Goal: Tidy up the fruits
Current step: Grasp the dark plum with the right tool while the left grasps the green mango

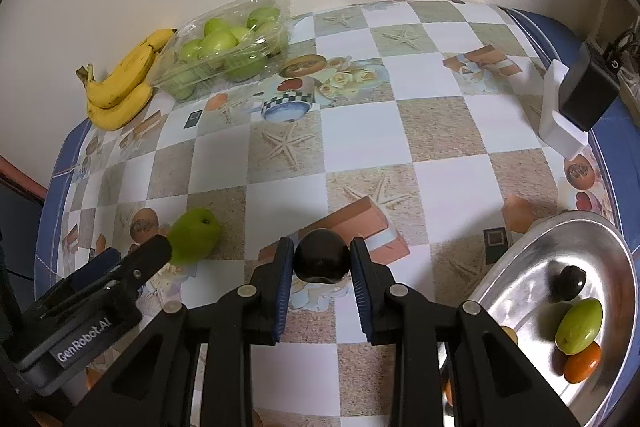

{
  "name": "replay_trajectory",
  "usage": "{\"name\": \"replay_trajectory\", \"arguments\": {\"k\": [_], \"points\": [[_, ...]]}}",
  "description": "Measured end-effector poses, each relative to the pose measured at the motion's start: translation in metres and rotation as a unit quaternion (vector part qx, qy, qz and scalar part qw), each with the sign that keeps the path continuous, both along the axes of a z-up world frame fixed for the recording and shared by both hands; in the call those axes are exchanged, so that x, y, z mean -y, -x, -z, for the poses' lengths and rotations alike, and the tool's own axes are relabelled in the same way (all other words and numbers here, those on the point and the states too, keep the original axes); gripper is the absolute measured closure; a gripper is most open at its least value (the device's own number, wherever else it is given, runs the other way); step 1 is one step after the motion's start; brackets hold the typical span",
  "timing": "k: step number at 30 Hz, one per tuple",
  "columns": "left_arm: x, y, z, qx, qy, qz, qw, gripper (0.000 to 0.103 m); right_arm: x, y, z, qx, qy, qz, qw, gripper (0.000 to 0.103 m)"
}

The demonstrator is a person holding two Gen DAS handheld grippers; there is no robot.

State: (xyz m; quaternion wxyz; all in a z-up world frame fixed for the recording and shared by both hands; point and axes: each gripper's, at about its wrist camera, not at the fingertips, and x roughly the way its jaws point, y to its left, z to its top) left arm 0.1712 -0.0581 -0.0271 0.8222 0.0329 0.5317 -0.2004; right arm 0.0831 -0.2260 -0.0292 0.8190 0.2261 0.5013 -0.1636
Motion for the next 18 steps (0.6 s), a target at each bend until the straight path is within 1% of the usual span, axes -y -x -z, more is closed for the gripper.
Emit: {"name": "replay_trajectory", "arguments": {"k": [8, 16, 18], "points": [[0.024, 0.002, 0.005, 0.014, -0.004, 0.023, 0.9996, 0.023, 0.011, 0.003, 0.004, 0.001, -0.011, 0.006, 1.0, 0.073], [0.039, 0.0, 0.017, 0.017, -0.016, 0.028, 0.9993, 0.028, 0.02, 0.005, 0.009, -0.001, -0.019, 0.012, 1.0, 0.073], [0.041, -0.001, 0.022, 0.015, -0.02, 0.028, 0.9993, 0.031, 0.021, 0.004, 0.011, -0.001, -0.021, 0.012, 1.0, 0.073]]}}
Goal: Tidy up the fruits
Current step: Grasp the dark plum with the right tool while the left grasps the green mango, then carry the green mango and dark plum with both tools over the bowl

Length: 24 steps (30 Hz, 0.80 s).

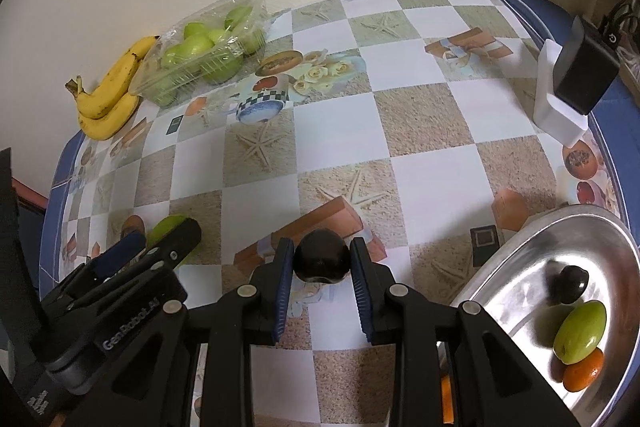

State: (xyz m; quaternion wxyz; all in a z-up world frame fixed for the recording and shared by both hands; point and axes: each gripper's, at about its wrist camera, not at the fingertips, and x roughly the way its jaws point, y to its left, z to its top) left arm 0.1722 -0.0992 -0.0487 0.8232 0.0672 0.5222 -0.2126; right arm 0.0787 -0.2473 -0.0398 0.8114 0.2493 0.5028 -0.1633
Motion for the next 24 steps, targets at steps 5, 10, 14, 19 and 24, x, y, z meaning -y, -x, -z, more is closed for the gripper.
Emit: {"name": "replay_trajectory", "arguments": {"k": [5, 10, 14, 19, 24], "points": [[0.001, -0.002, 0.007, -0.005, -0.005, -0.004, 1.0, 0.041, 0.0, -0.001, 0.002, -0.001, -0.002, -0.002, 1.0, 0.073], [0.001, -0.002, 0.007, -0.007, -0.003, -0.006, 1.0, 0.048, -0.001, -0.002, 0.003, -0.002, -0.002, -0.005, 1.0, 0.073], [-0.001, -0.001, 0.007, -0.015, 0.005, -0.011, 0.9998, 0.048, -0.002, -0.002, 0.002, -0.003, -0.001, -0.006, 1.0, 0.073], [-0.004, 0.003, -0.001, -0.018, 0.012, -0.015, 0.9997, 0.048, -0.005, -0.001, -0.001, -0.003, 0.003, -0.009, 1.0, 0.073], [-0.011, 0.01, -0.011, -0.02, 0.011, -0.022, 0.9995, 0.048, -0.01, 0.006, -0.009, -0.005, 0.014, -0.013, 1.0, 0.073]]}}
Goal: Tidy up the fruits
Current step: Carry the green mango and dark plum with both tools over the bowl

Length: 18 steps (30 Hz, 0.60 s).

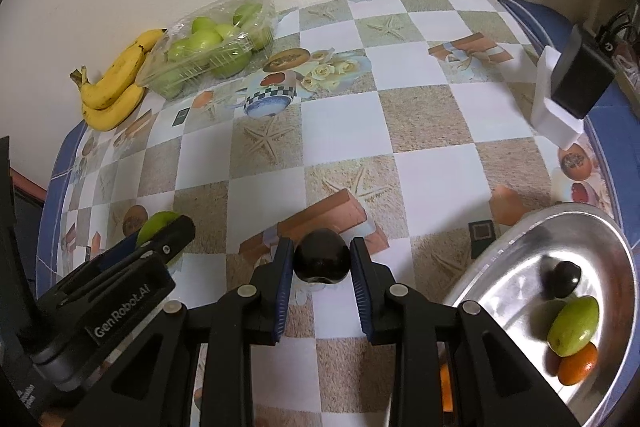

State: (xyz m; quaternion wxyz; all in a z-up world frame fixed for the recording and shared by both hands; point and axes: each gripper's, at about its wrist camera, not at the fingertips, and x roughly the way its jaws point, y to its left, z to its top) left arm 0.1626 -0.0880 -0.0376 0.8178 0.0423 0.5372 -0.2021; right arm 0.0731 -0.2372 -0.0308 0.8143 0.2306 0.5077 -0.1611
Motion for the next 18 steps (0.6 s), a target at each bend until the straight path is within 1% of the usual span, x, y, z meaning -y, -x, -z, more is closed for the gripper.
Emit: {"name": "replay_trajectory", "arguments": {"k": [7, 10, 18], "points": [[-0.012, 0.013, -0.012, 0.0, -0.013, -0.011, 0.9999, 0.048, -0.006, 0.018, -0.015, 0.003, 0.008, -0.003, 1.0, 0.073], [-0.018, 0.022, -0.019, 0.007, -0.024, -0.012, 0.9996, 0.048, -0.008, 0.028, -0.021, 0.006, 0.008, -0.002, 1.0, 0.073], [-0.03, 0.054, -0.031, 0.01, -0.038, -0.013, 0.9992, 0.048, -0.022, 0.055, -0.029, 0.004, 0.009, -0.007, 1.0, 0.073]]}}
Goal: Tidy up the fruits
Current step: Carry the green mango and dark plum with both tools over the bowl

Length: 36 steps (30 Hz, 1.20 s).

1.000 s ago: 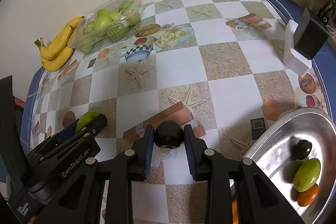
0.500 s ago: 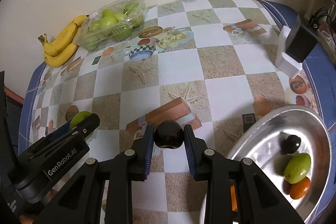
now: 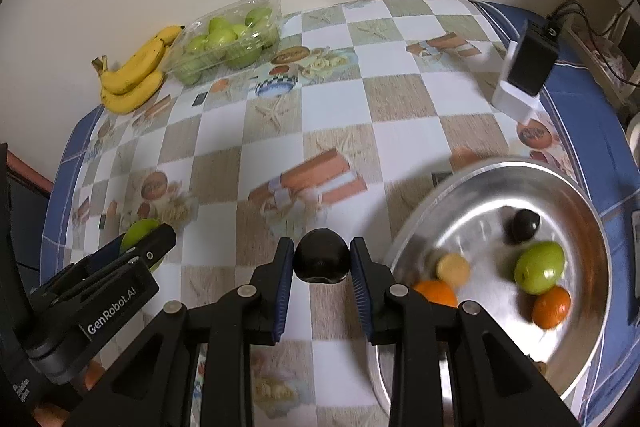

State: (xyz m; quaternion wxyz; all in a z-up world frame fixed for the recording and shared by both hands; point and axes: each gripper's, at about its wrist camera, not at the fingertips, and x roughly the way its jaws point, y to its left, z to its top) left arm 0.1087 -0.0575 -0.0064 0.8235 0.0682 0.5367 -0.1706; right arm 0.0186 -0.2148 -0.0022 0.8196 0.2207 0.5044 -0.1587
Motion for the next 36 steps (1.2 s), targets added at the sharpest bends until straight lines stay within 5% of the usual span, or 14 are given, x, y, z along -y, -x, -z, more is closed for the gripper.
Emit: {"name": "replay_trajectory", "arguments": {"k": [19, 36], "points": [[-0.012, 0.064, -0.011, 0.004, -0.006, 0.001, 1.0, 0.048, -0.023, 0.06, -0.008, 0.008, 0.005, -0.014, 1.0, 0.073], [0.018, 0.082, -0.013, 0.01, -0.013, 0.021, 0.9996, 0.048, 0.006, 0.076, -0.003, -0.001, -0.007, 0.007, 1.0, 0.073]]}}
